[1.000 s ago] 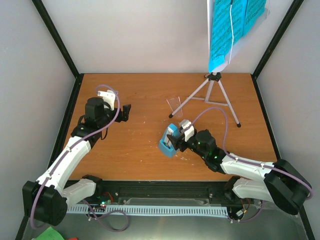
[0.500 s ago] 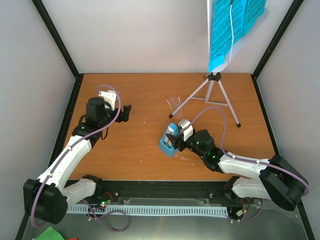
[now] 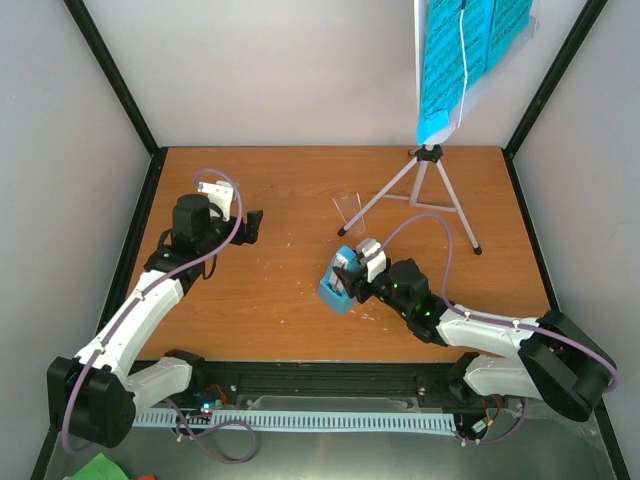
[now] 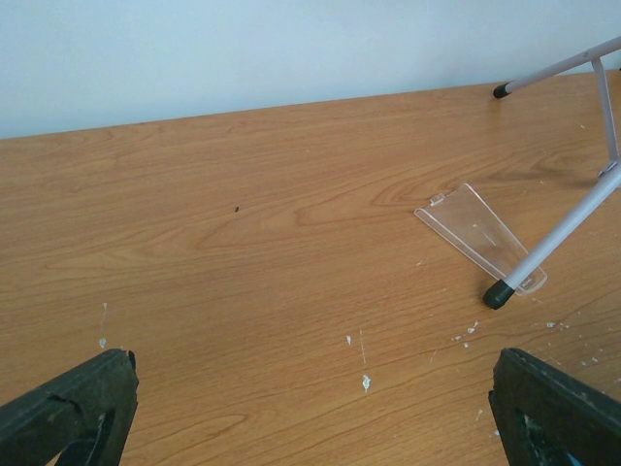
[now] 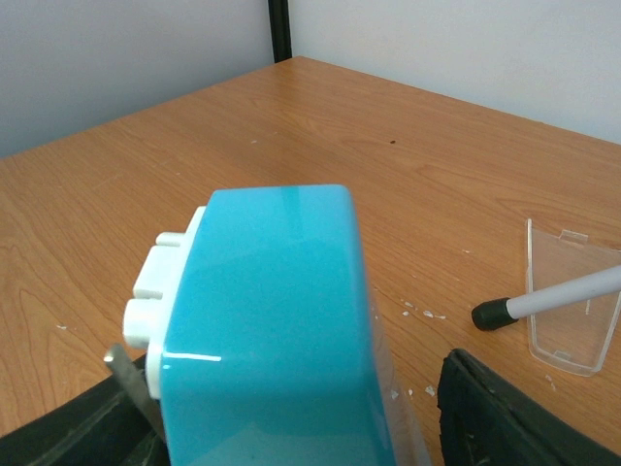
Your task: Pack up the instrument practice props
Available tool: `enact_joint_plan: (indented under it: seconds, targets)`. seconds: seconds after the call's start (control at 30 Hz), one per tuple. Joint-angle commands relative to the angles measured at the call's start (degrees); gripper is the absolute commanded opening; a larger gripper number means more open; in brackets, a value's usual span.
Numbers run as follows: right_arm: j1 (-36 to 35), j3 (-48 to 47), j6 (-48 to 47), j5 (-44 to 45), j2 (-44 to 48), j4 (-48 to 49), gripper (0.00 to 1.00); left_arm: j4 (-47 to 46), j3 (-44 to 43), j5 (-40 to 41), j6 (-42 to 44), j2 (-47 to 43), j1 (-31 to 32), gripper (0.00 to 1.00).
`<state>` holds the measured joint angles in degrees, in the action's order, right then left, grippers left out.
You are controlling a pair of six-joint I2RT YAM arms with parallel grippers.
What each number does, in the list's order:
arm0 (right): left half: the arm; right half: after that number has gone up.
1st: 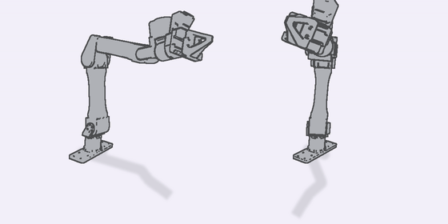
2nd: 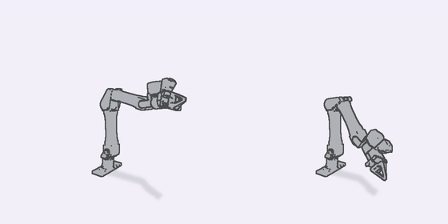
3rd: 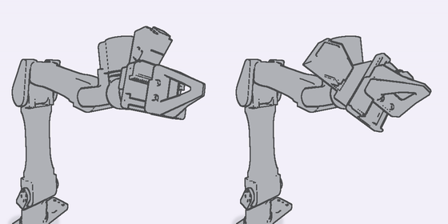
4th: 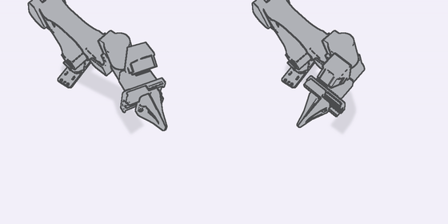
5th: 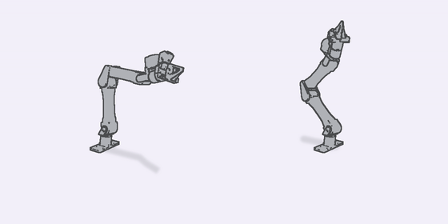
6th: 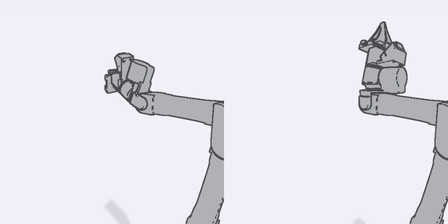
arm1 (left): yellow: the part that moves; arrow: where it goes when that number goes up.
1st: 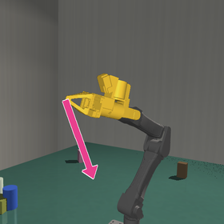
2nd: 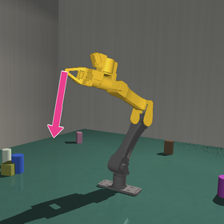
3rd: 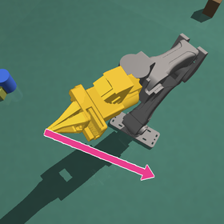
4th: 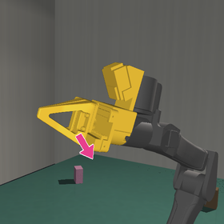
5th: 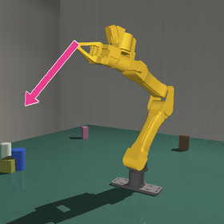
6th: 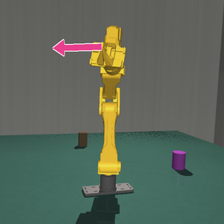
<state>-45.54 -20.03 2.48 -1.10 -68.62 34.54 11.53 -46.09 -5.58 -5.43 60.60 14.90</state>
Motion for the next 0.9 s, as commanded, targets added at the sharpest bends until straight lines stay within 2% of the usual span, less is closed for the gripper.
enact_joint_plan:
  seconds: [0.0, 0.87]
  targets:
    - [-0.4, 0.8, 0.8, -0.2, 0.5, 2.4, 0.65, -1.5, -0.1, -0.5, 1.0, 0.1, -0.1, 1.0]
    - [-0.4, 0.9, 2.0, -0.1, 0.6, 1.9, 0.57, -1.4, -0.1, -0.4, 1.1, 0.0, -0.1, 1.0]
